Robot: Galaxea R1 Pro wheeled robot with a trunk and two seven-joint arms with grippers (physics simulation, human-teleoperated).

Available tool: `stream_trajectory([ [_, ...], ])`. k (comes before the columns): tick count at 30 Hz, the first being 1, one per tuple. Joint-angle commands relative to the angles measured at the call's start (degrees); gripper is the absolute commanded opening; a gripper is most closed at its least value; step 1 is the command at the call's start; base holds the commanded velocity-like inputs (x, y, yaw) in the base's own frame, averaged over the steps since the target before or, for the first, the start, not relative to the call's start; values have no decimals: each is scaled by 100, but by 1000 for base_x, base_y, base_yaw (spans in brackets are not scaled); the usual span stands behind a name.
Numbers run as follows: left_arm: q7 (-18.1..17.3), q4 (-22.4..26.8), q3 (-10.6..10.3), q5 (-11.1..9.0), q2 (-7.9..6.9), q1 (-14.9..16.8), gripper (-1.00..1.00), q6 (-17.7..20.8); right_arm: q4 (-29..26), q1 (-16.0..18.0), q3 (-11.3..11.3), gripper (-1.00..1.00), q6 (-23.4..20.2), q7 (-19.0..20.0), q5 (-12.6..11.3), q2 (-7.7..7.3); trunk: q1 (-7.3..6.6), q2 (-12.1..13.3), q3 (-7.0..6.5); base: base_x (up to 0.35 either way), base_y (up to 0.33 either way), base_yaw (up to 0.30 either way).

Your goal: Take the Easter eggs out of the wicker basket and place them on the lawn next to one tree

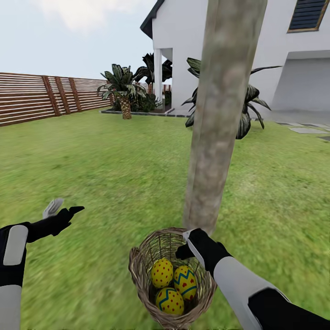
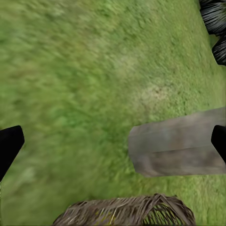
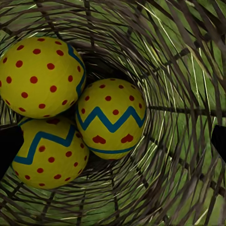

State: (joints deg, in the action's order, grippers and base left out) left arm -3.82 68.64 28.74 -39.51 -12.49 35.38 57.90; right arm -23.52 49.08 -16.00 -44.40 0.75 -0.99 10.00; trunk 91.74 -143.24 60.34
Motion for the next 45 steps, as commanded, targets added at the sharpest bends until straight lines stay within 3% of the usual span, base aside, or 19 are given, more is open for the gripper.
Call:
stream_trajectory([
  [1,-40,4,13,31,1,4,100,29,-3,5,-18,100,5,4,-7,0,1,-4,28,9,0,0],
  [4,-40,6,17,31,1,4,100,29,-1,-3,-11,100,319,4,-7,-6,9,-8,95,4,0,0],
  [8,-40,3,18,31,0,4,100,29,-2,-4,-9,100,410,7,-7,-11,19,-14,183,0,0,0],
  [40,-40,9,8,31,8,4,100,29,-20,1,-17,100,363,86,-8,-7,102,-56,892,0,0,0],
  [45,-40,9,1,31,9,4,100,29,-21,4,-21,100,354,333,-4,0,115,-63,1003,0,0,0],
])
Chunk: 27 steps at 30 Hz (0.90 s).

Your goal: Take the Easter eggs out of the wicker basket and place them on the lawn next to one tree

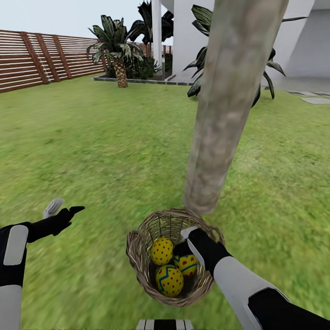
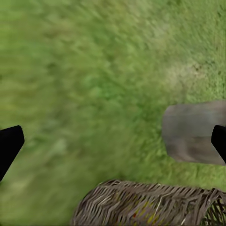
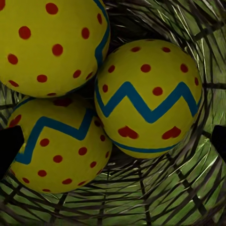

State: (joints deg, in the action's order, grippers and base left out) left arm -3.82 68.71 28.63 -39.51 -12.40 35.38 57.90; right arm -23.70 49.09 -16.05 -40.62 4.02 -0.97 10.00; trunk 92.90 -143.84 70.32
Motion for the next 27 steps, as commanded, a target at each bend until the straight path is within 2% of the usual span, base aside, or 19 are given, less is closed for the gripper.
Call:
stream_trajectory([
  [1,-40,2,11,31,1,4,100,29,-3,4,-18,100,-25,67,-3,0,1,-4,27,0,0,0],
  [5,-40,2,12,31,1,4,100,29,3,5,-21,100,-25,158,22,-2,11,-9,116,0,0,0],
  [12,-40,2,13,31,1,4,100,29,-3,4,-21,100,-19,91,49,-11,29,-18,271,0,0,0],
  [17,-40,2,12,31,1,4,100,29,-10,4,-21,100,12,-291,43,-15,42,-25,382,0,0,0],
  [22,-40,2,11,31,2,2,100,29,-44,11,-21,100,38,-395,29,-15,55,-32,493,0,0,0],
  [27,-48,37,14,25,3,3,100,29,-392,5,-21,100,38,-394,19,-22,63,-36,559,0,0,0],
])
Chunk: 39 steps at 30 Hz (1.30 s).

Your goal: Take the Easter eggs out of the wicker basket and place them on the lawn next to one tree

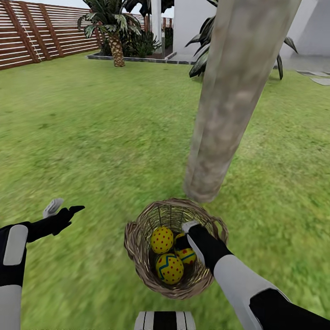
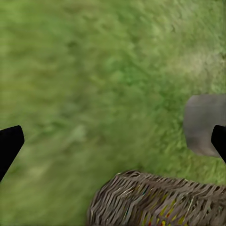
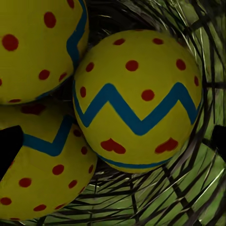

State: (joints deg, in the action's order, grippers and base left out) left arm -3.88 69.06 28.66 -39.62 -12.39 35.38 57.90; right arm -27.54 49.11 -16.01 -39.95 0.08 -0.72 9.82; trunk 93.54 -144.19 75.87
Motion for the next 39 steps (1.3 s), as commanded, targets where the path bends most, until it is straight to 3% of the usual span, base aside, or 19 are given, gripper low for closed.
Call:
stream_trajectory([
  [1,-46,8,13,29,1,4,100,28,-39,2,-25,100,-29,1,-6,-5,-1,-2,4,0,0,0],
  [9,-65,1,17,16,7,2,100,22,-123,2,-25,100,2,-17,13,-6,-1,-2,4,0,0,0],
  [20,-67,-14,-8,16,14,2,100,28,-138,2,-16,100,24,-34,20,0,22,-14,204,0,0,0],
  [26,-68,-16,-13,-115,14,2,100,28,-146,2,-17,100,63,-151,27,3,33,-19,292,0,0,0],
  [39,-69,-22,-18,-125,17,4,100,28,-204,2,-25,100,535,-401,37,-6,48,-27,425,0,0,0],
])
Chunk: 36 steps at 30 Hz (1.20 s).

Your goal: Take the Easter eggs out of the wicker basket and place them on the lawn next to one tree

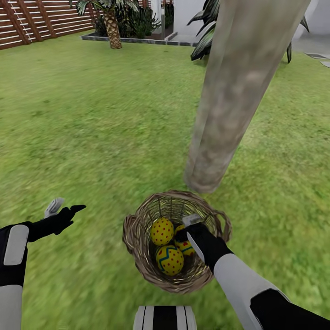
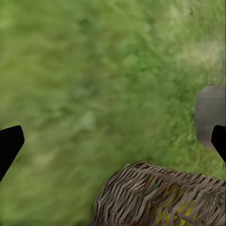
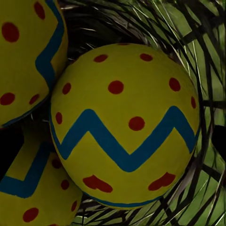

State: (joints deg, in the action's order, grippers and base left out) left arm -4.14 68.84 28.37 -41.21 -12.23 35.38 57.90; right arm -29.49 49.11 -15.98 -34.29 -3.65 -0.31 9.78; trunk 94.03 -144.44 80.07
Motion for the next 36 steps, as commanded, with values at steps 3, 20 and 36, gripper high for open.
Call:
stream_trajectory([
  [3,-43,-3,10,34,1,4,100,28,-62,2,-28,100,-26,-188,-4,2,1,-3,27,0,0,0],
  [20,-43,-3,3,34,1,4,100,28,-72,2,-29,100,-25,-417,-13,5,27,-17,248,0,0,0],
  [36,-43,8,2,34,1,2,100,28,-127,2,-28,100,-29,-426,-13,6,58,-33,514,0,0,0],
])
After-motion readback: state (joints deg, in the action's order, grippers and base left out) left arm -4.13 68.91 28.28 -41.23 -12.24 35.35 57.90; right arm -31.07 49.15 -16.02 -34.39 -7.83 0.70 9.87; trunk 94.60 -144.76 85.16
